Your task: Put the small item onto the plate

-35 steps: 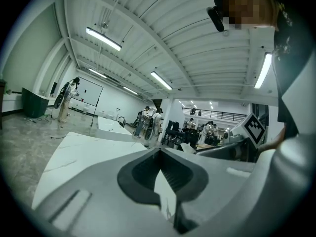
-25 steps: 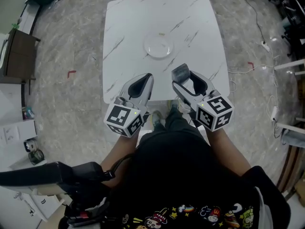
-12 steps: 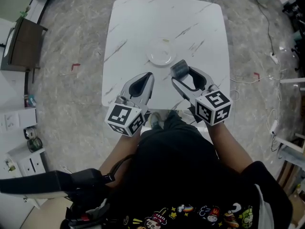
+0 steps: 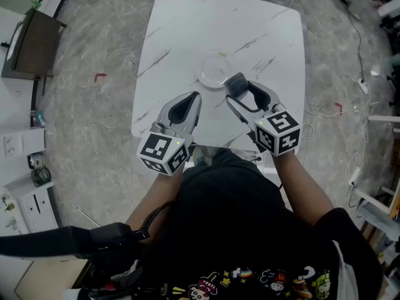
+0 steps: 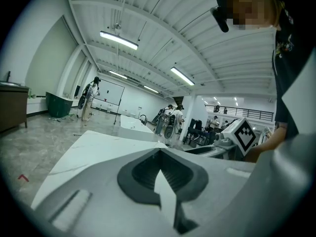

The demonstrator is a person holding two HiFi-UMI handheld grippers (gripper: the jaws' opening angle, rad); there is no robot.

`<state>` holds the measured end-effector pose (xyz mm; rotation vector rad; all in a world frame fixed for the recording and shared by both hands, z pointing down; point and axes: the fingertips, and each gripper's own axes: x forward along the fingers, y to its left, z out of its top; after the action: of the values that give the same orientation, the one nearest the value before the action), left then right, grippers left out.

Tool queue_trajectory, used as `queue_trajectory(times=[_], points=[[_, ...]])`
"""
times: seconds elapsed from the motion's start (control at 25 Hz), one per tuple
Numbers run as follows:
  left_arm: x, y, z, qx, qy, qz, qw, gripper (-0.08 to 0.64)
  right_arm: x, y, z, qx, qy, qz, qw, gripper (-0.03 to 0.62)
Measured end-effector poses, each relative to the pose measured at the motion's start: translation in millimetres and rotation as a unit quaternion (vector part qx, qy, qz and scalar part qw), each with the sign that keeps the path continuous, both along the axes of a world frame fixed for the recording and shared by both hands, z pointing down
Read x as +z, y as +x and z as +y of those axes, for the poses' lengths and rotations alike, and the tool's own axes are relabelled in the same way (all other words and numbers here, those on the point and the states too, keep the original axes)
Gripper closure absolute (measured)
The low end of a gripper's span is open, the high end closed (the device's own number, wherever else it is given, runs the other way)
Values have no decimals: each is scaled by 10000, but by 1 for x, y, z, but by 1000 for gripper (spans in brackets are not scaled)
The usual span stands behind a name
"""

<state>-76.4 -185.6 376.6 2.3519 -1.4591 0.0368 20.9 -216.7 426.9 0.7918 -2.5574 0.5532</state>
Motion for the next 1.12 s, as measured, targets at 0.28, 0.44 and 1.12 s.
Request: queue_trajectory(times=[0.28, 0.44, 1.12], points=[[8, -7, -12, -166, -121, -63, 9998, 560, 36, -17, -30, -414, 35, 342, 9985, 282], [18, -11, -21, -263, -266, -115, 9992, 560, 63, -24, -49, -596, -61, 536, 9968, 282], [50, -31, -19, -837, -701, -167, 9939, 560, 144, -52, -97, -1577, -123, 1299, 9788, 282]])
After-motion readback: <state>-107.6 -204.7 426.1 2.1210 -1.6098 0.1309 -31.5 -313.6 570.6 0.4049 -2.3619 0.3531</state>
